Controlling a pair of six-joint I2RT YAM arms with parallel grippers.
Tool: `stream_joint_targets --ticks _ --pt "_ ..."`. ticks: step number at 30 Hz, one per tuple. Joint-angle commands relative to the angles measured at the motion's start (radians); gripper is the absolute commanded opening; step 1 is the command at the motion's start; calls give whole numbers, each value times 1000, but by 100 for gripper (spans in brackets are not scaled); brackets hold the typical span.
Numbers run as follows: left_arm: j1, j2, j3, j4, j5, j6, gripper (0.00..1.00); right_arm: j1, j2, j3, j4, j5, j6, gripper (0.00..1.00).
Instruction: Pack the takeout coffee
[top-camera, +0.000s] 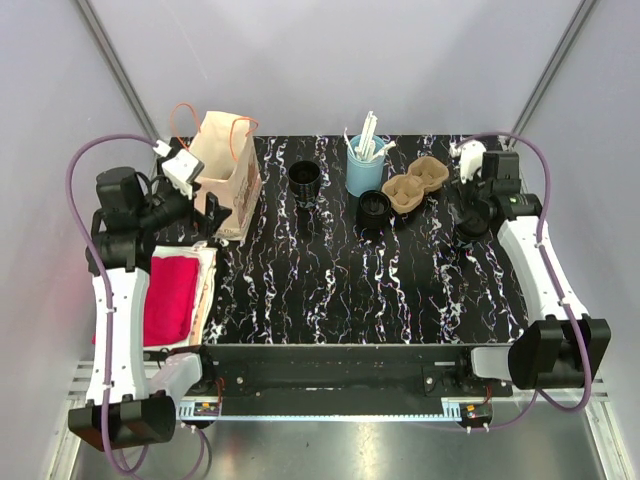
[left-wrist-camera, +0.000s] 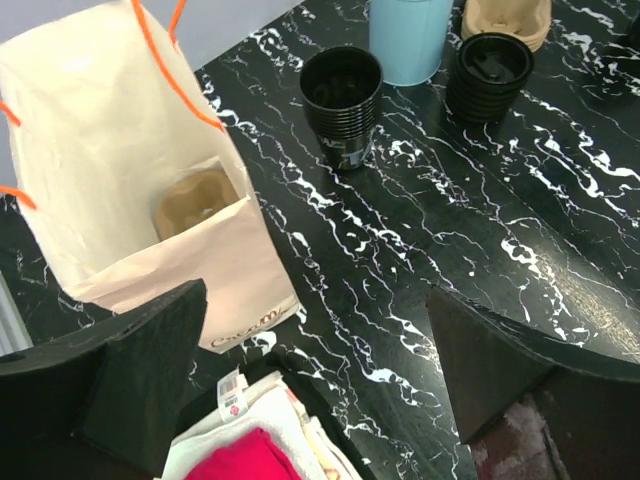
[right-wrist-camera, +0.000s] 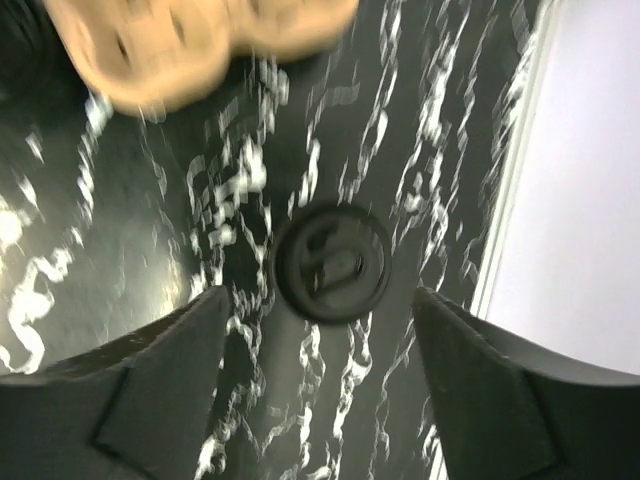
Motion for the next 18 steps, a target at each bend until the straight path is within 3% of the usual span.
stream_joint_targets --ticks 1,6,7,9,18 --pt "0 -23 -34 66 59 20 99 -33 -30 -63 -13 -47 -55 69" --pt "0 -1 -42 71 93 2 99 -39 -16 -105 7 -104 -69 57" --pt "0 2 -47 71 90 2 99 -39 -10 -106 7 -109 -74 49" --pt "0 1 -53 73 93 2 99 -39 10 -102 10 -107 -83 43" --pt "-2 8 -65 77 108 -4 99 -96 103 -80 -13 -136 -123 39"
